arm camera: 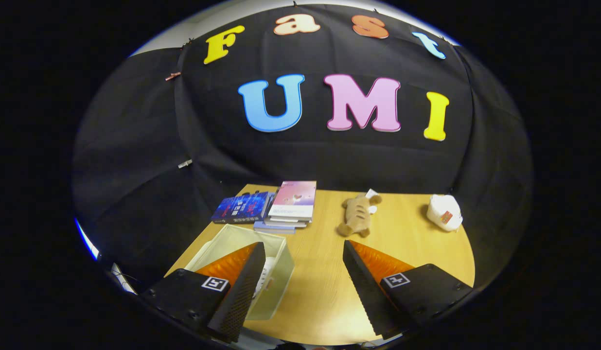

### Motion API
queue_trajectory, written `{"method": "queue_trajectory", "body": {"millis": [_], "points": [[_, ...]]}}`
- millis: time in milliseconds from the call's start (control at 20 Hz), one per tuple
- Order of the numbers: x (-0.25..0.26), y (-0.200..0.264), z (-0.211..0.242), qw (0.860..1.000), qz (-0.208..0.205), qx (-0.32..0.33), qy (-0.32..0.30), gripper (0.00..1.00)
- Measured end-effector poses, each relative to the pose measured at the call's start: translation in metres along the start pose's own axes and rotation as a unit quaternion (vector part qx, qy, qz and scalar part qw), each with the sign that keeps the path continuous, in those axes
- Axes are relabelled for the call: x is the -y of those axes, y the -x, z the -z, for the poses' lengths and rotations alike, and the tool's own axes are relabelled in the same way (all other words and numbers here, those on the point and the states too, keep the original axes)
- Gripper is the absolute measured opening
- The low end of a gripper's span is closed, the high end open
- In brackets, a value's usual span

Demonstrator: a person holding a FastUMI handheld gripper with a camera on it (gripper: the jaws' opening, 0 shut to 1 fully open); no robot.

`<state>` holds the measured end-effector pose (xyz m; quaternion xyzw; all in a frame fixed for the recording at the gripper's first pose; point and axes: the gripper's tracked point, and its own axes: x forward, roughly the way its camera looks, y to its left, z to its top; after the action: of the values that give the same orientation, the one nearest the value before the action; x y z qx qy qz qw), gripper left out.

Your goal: Open the storage box then place both shoes into the box .Put the left shoe in first, then the right shoe, with the right side of both shoes facing outward in a uniform manner.

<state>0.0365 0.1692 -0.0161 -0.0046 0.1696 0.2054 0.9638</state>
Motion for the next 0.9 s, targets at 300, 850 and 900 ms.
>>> {"method": "queue_trajectory", "body": {"millis": [300,850,900], "points": [[0.081,0.059,-0.06,0.99,0.002,0.135,0.034,0.98],[0.202,0.144,-0.109,0.957,0.087,0.276,-0.012,0.98],[0.208,0.148,-0.105,0.957,0.09,0.276,-0.017,0.98]]}}
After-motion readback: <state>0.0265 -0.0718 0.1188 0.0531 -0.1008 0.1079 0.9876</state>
